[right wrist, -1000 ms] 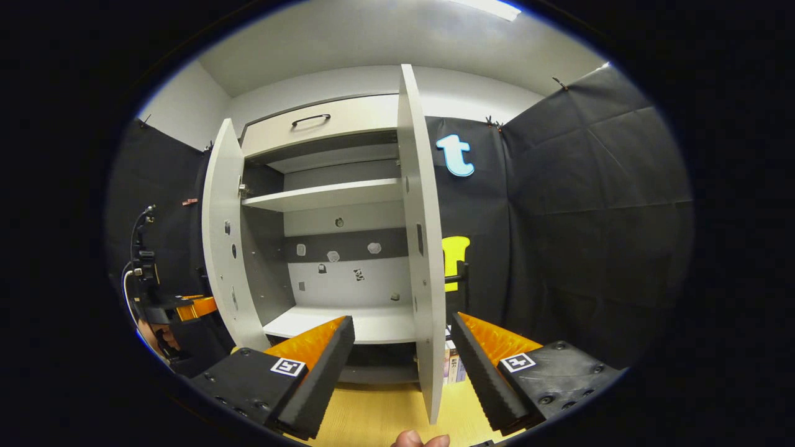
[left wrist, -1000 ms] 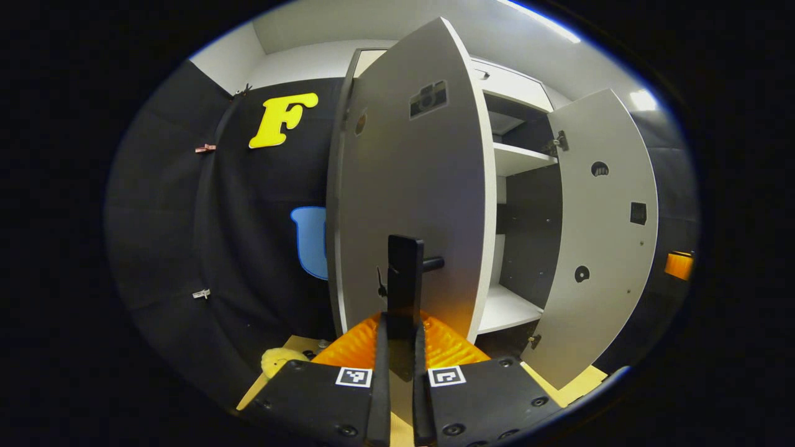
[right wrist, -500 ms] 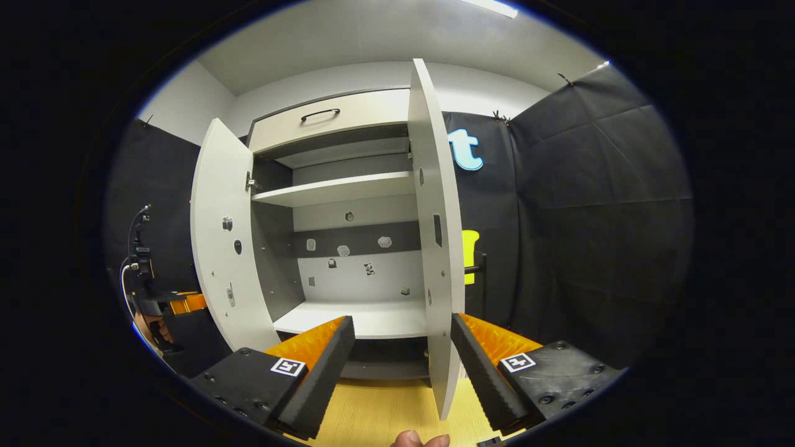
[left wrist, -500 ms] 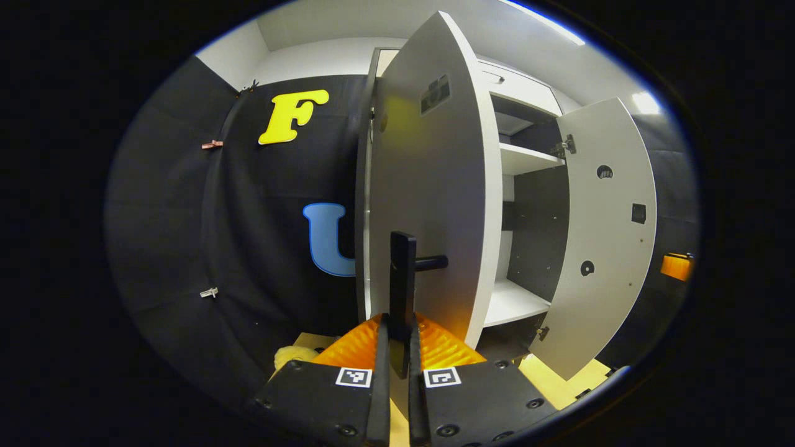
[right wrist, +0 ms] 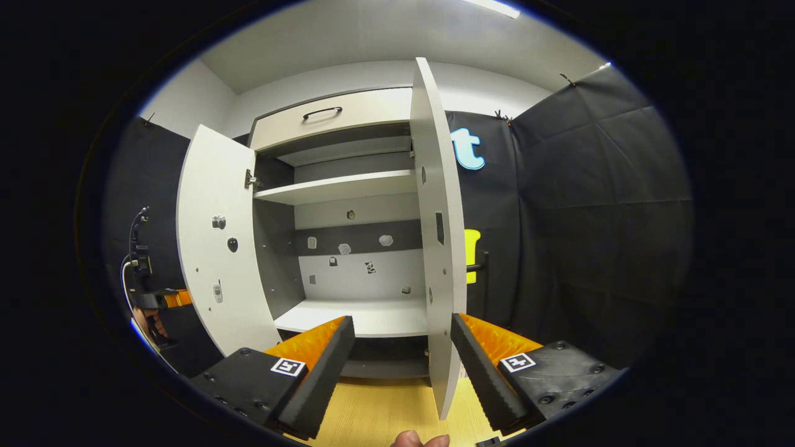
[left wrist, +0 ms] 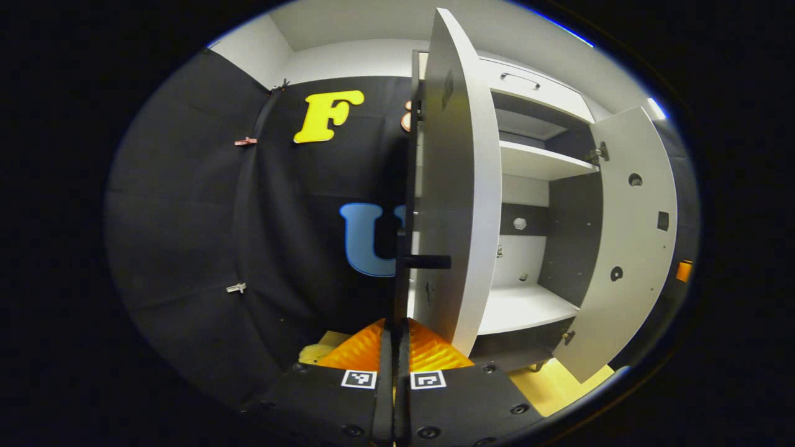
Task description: Open the right door of the double-door shoe cabinet with the right hand, and open the left door with the left hand.
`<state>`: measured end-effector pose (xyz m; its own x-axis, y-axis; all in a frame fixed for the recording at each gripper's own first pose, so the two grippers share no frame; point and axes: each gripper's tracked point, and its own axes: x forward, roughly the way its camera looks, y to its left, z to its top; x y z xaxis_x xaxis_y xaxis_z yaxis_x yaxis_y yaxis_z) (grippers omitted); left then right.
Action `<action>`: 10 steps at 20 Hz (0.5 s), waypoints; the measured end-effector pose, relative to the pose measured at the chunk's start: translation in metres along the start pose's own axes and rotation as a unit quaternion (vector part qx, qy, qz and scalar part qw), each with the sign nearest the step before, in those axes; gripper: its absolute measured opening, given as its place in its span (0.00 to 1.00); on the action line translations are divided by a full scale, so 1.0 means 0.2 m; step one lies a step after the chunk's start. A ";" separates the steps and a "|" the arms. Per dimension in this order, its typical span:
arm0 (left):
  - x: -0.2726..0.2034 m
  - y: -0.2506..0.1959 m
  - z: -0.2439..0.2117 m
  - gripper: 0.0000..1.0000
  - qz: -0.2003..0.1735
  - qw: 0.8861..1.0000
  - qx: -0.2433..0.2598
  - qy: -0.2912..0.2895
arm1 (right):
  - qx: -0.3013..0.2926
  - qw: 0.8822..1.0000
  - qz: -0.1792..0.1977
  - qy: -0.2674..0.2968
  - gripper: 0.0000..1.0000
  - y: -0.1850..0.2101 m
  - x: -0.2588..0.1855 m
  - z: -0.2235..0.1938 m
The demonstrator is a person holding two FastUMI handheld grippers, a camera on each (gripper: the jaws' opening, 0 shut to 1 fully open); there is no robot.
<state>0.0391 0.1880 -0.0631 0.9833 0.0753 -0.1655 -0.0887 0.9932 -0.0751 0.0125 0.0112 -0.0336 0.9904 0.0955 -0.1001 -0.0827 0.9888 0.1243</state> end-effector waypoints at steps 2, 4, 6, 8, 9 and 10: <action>0.00 0.00 0.00 0.05 -0.020 1.000 -0.011 0.004 | -0.001 1.000 0.003 0.002 0.98 0.01 0.01 -0.01; 0.00 0.01 0.01 0.05 -0.025 1.000 -0.007 0.003 | -0.003 1.000 0.006 0.002 0.98 0.03 0.01 -0.01; 0.00 0.01 0.00 0.05 -0.027 1.000 -0.006 0.001 | -0.004 1.000 0.009 0.003 0.98 0.05 0.00 -0.02; -0.01 0.02 0.01 0.05 -0.031 0.999 -0.010 -0.002 | -0.006 1.000 0.012 0.003 0.98 0.06 0.00 -0.02; -0.03 0.02 0.02 0.06 -0.033 0.999 -0.011 -0.004 | -0.006 1.000 0.013 0.002 0.98 0.06 0.00 -0.02; -0.05 0.03 0.03 0.10 -0.033 0.999 -0.011 -0.005 | -0.006 1.000 0.013 0.002 0.98 0.06 0.00 -0.02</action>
<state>0.0305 0.1935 -0.0567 0.9888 0.0110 -0.1488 -0.0271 0.9940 -0.1063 0.0103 0.0235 -0.0354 0.9875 0.1221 -0.0999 -0.1104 0.9871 0.1157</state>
